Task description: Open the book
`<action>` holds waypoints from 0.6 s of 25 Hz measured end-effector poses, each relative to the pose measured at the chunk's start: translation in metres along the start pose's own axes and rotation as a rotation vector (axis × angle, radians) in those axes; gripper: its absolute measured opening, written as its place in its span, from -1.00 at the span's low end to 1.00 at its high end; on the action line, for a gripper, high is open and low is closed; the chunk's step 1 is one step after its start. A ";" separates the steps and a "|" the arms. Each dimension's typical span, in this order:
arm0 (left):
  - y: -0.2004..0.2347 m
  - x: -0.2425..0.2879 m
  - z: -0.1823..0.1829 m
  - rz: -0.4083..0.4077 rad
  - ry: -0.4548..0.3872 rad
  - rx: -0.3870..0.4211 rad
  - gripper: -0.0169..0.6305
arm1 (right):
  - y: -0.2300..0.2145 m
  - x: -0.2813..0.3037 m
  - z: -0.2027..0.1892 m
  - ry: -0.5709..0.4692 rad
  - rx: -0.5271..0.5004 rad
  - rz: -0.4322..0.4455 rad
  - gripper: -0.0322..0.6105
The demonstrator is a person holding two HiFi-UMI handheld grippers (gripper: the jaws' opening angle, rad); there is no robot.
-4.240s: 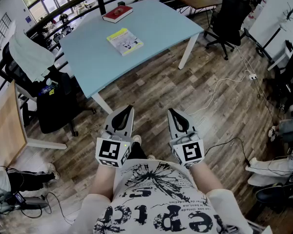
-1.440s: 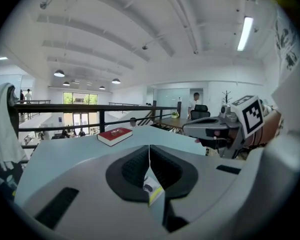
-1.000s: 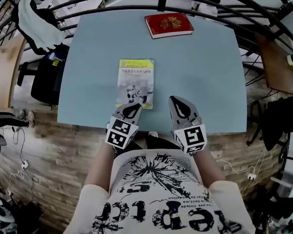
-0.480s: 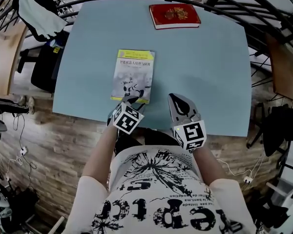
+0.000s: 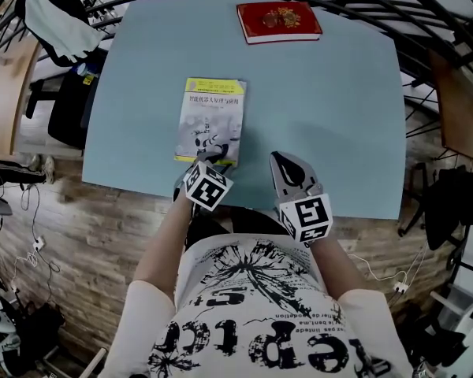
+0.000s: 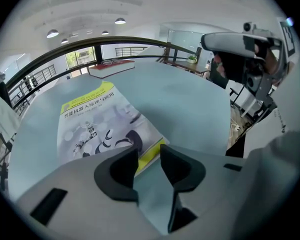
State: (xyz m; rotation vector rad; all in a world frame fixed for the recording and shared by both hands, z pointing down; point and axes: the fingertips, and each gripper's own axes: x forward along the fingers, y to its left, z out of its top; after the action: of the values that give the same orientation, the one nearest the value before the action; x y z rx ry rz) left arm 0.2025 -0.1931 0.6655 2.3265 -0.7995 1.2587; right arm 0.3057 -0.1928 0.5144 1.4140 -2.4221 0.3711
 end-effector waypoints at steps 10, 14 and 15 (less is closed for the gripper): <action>0.013 -0.009 0.002 0.016 -0.041 -0.033 -0.81 | 0.006 0.001 0.001 0.002 -0.011 -0.002 -0.86; 0.016 -0.021 0.008 0.028 -0.071 -0.040 -0.84 | 0.013 0.001 0.006 0.001 -0.021 0.002 -0.86; 0.018 -0.026 0.009 0.034 -0.084 -0.043 -0.85 | 0.015 0.002 0.008 -0.001 -0.025 0.003 -0.86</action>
State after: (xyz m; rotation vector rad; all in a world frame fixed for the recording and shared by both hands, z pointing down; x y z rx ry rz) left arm 0.1860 -0.2043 0.6398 2.3538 -0.8877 1.1524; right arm 0.2907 -0.1901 0.5065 1.4001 -2.4221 0.3395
